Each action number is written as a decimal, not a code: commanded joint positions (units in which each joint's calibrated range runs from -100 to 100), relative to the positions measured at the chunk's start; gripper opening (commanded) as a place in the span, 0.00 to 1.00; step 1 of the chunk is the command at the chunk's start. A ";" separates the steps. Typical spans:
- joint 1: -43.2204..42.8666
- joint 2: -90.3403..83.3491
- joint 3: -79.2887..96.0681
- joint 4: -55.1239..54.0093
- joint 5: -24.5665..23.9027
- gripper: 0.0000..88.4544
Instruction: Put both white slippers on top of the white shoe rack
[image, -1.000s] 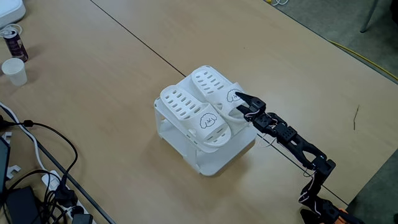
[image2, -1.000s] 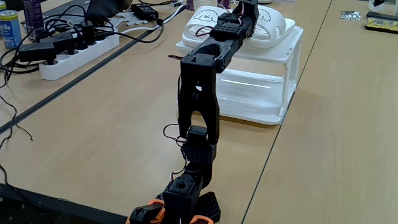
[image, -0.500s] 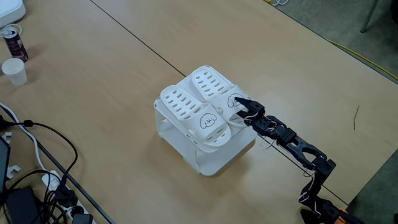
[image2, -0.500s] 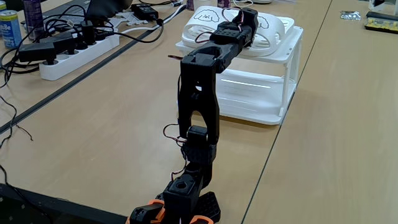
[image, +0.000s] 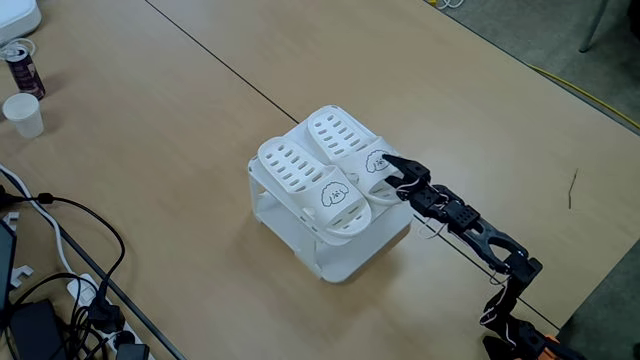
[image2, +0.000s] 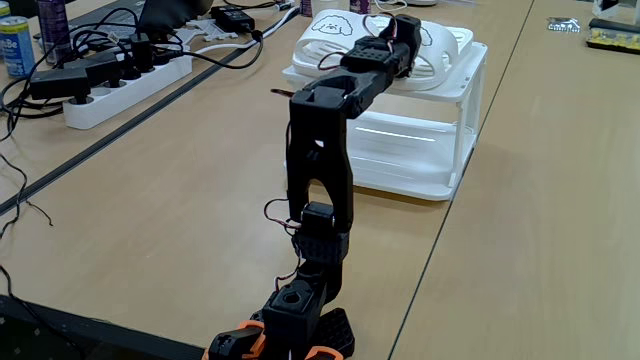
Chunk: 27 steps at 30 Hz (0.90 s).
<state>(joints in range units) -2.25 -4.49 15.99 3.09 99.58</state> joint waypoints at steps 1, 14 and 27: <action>-0.06 -6.65 0.56 -0.24 0.42 0.20; -0.06 -15.24 9.13 -0.24 0.42 0.20; -0.06 -29.37 23.47 -0.24 0.42 0.16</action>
<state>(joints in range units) -2.32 -26.68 38.10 3.00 99.58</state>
